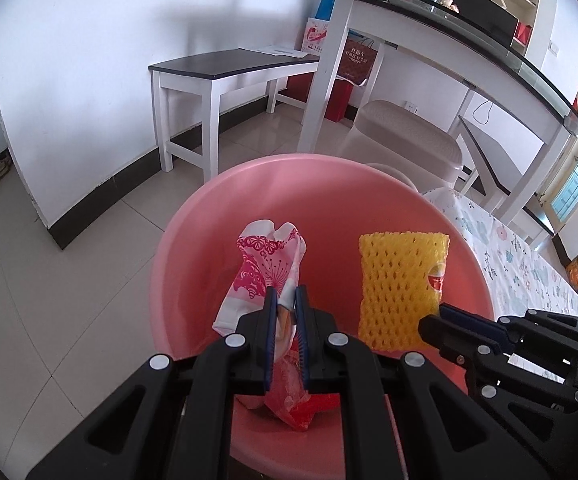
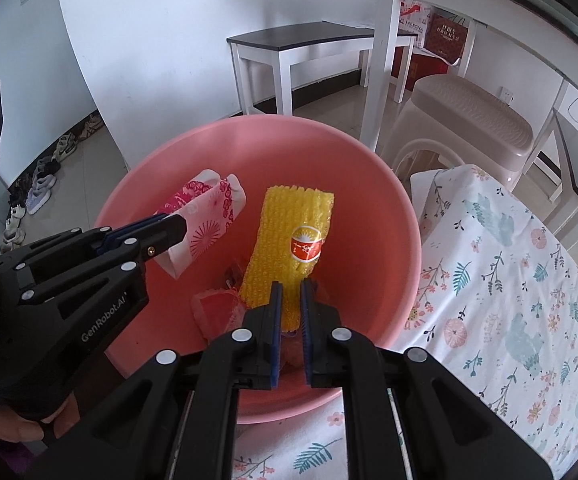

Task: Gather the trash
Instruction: 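Lower both items into the pink bucket and open both tools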

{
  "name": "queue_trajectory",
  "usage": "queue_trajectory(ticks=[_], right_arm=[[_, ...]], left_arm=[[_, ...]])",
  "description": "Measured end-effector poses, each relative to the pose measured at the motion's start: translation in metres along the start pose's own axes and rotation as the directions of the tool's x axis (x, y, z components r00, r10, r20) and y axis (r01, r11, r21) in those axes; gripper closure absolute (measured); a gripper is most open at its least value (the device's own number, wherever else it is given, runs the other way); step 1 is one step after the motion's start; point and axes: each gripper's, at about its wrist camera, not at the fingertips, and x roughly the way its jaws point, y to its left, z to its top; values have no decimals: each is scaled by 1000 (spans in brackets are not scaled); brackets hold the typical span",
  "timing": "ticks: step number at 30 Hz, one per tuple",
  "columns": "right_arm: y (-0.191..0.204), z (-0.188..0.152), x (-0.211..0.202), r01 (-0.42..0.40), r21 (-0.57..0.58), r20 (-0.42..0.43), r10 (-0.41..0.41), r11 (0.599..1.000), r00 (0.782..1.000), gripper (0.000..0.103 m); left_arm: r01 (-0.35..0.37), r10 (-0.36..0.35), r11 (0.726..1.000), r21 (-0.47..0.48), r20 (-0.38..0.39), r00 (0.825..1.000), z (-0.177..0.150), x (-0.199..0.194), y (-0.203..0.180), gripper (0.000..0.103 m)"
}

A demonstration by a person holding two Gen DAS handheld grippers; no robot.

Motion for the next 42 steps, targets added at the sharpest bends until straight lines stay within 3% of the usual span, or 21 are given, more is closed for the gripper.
queue_trajectory(ticks=[9, 17, 37, 42], right_arm=[[0, 0, 3, -21, -4, -4, 21, 1000, 1000, 94], [-5, 1, 5, -33, 13, -19, 33, 999, 999, 94], [-5, -1, 4, -49, 23, -21, 50, 999, 999, 92], [-6, -2, 3, -56, 32, -17, 57, 998, 998, 81]], left_arm=[[-17, 17, 1000, 7, -2, 1000, 2, 3, -1, 94], [-25, 25, 1000, 2, -12, 1000, 1, 6, 0, 83], [-25, 25, 1000, 8, -14, 1000, 1, 5, 2, 65], [-24, 24, 1000, 10, -15, 1000, 1, 4, 1, 63]])
